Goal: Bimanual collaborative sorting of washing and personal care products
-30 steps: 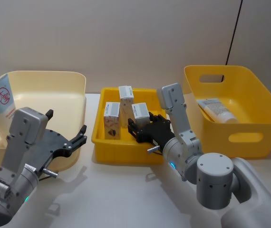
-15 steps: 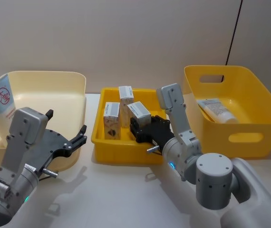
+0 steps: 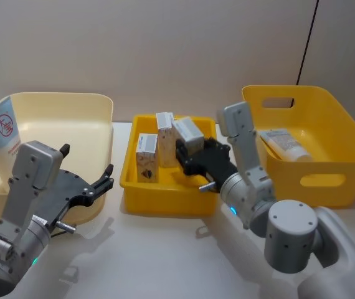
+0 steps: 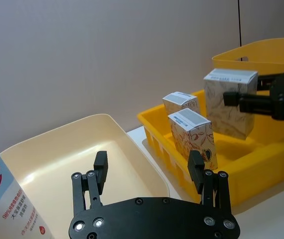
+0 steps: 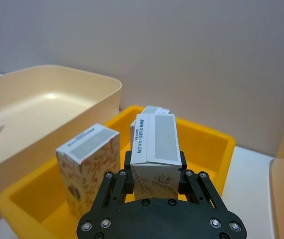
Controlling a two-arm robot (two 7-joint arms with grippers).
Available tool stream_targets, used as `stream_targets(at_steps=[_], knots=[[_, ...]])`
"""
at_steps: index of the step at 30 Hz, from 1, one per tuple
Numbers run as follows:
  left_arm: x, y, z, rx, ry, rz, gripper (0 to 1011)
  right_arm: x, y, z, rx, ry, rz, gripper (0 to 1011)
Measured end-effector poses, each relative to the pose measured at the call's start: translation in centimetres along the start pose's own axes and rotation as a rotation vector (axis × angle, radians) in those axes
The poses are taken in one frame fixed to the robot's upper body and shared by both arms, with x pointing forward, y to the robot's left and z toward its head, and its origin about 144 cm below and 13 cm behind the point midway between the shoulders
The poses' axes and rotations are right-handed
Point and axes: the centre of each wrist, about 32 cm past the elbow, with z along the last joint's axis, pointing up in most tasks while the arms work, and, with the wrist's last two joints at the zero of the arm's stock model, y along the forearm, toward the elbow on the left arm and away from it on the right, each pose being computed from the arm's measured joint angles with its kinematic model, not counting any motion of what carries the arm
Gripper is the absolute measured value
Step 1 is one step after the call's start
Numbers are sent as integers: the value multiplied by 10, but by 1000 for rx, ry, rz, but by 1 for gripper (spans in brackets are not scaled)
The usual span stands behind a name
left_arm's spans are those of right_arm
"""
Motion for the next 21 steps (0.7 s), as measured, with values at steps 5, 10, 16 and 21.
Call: stream_targets(at_steps=[5,10,16,21], knots=[[0,0,0,0,0,0,1003,6,-5,8,73,-9,-10,451],[0,0,0,0,0,0,1003,13,-9,17,139,-19,-25,451],[0,0,0,0,0,0,1003,27,-16,30,227,-35,-59,451],[0,0,0,0,0,0,1003,38,-23,39,289,-51,-106,451]])
